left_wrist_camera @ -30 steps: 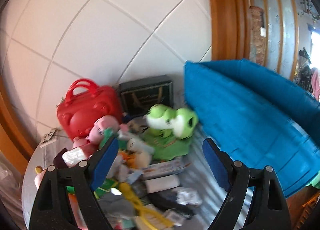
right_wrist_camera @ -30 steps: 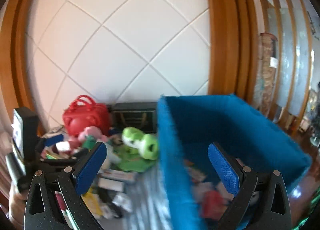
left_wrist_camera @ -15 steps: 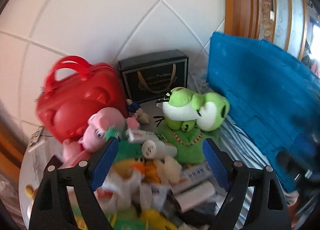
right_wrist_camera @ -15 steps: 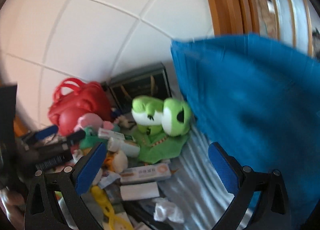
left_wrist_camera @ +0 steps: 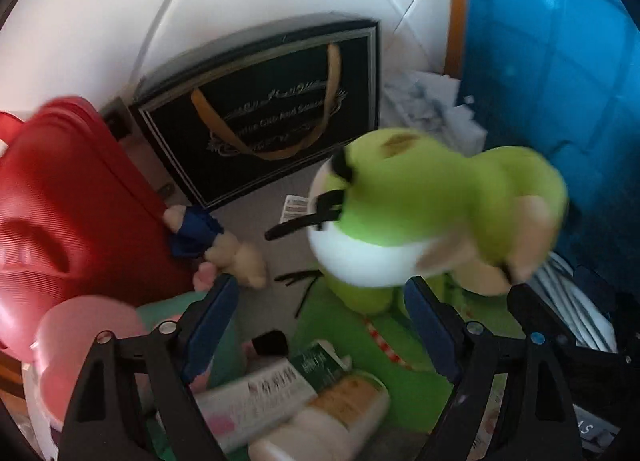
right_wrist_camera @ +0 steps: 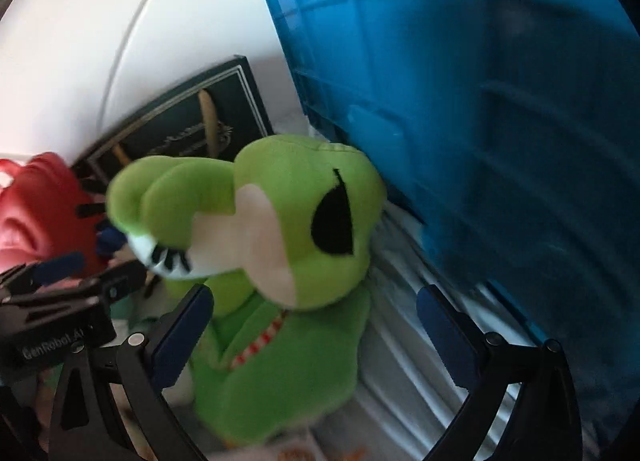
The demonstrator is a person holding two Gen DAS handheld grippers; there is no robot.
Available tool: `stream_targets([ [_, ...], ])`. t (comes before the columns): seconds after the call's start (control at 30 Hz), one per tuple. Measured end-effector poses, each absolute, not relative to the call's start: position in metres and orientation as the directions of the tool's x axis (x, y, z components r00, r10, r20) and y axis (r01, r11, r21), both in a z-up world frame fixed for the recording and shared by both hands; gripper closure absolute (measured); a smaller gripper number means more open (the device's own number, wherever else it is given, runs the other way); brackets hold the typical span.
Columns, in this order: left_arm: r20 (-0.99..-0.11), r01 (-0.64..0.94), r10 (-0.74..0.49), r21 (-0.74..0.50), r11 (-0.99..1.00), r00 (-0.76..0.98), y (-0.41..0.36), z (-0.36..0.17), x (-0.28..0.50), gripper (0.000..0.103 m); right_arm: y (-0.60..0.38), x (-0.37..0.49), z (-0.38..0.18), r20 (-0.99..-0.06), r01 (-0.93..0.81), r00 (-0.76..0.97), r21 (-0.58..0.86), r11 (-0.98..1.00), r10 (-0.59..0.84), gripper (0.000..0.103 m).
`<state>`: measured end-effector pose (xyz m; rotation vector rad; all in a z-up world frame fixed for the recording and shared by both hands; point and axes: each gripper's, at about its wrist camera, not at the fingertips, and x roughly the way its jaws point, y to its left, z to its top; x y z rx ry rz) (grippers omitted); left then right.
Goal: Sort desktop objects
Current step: 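Grasp the large green-and-white frog plush with both tools together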
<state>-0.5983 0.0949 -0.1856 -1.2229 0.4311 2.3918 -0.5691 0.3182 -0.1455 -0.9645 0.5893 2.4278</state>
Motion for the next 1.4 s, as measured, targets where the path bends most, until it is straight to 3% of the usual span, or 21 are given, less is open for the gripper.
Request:
stream_targets([
  [0.1,-0.836,-0.501,0.232,0.059,-0.863,-0.497,0.095,-0.196,-0.612,0.018,0.328,-0.586,-0.159,-0.725,-0.555,-0.643,0.219,-0.802,0.247,0.000],
  [0.23,-0.840,-0.535,0.200,0.121,-0.836,-0.504,0.107,-0.209,-0.615,0.018,0.343,-0.598,-0.175,-0.741,-0.559,-0.627,0.210,-0.802,0.243,0.001],
  [0.3,-0.855,-0.569,0.225,0.097,-0.817,-0.468,0.113,-0.210,-0.616,0.018,0.350,-0.597,-0.184,-0.760,-0.566,-0.609,0.218,-0.795,0.226,0.010],
  [0.33,-0.856,-0.581,0.234,0.091,-0.809,-0.460,0.117,-0.209,-0.617,0.018,0.349,-0.596,-0.188,-0.766,-0.568,-0.598,0.197,-0.799,0.236,0.018],
  [0.37,-0.856,-0.586,0.230,0.102,-0.804,-0.464,0.121,-0.209,-0.617,0.018,0.349,-0.594,-0.190,-0.758,-0.546,-0.617,0.219,-0.809,0.211,0.060],
  [0.4,-0.858,-0.591,0.213,0.124,-0.797,-0.467,0.125,-0.210,-0.618,0.018,0.348,-0.593,-0.190,-0.752,-0.516,-0.636,0.252,-0.819,0.170,0.068],
  [0.5,-0.884,-0.591,0.176,0.132,-0.796,-0.434,0.128,-0.216,-0.629,0.018,0.336,-0.594,-0.177,-0.729,-0.490,-0.658,0.224,-0.843,0.188,0.057],
  [0.57,-0.916,-0.584,0.129,0.128,-0.802,-0.379,0.126,-0.225,-0.641,0.018,0.336,-0.593,-0.170,-0.712,-0.490,-0.674,0.229,-0.841,0.198,0.019],
  [0.63,-0.922,-0.581,0.094,0.154,-0.799,-0.375,0.123,-0.229,-0.650,0.018,0.338,-0.596,-0.167,-0.709,-0.492,-0.675,0.227,-0.841,0.204,0.011],
  [0.87,-0.951,-0.615,0.075,0.134,-0.777,-0.302,0.133,-0.237,-0.679,0.018,0.353,-0.627,-0.170,-0.745,-0.512,-0.635,0.208,-0.833,0.205,0.011],
  [1.1,-0.979,-0.636,0.069,0.071,-0.768,-0.193,0.144,-0.253,-0.701,0.011,0.371,-0.631,-0.178,-0.778,-0.536,-0.597,0.205,-0.819,0.196,0.011],
  [1.13,-0.981,-0.638,0.075,0.057,-0.768,-0.179,0.145,-0.255,-0.702,0.011,0.374,-0.632,-0.180,-0.785,-0.535,-0.590,0.207,-0.819,0.187,0.011],
  [1.17,-0.982,-0.638,0.080,0.048,-0.769,-0.170,0.146,-0.255,-0.703,0.012,0.376,-0.633,-0.181,-0.794,-0.532,-0.580,0.201,-0.823,0.181,0.020],
  [1.23,-0.978,-0.657,0.121,0.021,-0.753,-0.170,0.150,-0.252,-0.697,0.033,0.375,-0.633,-0.178,-0.796,-0.515,-0.578,0.187,-0.837,0.178,0.031],
  [1.27,-0.976,-0.664,0.153,-0.013,-0.748,-0.153,0.151,-0.250,-0.692,0.054,0.372,-0.632,-0.175,-0.793,-0.505,-0.581,0.177,-0.845,0.182,0.035],
  [1.4,-0.965,-0.662,0.164,0.012,-0.750,-0.204,0.142,-0.243,-0.674,0.064,0.365,-0.622,-0.164,-0.777,-0.484,-0.605,0.188,-0.854,0.172,0.039],
])
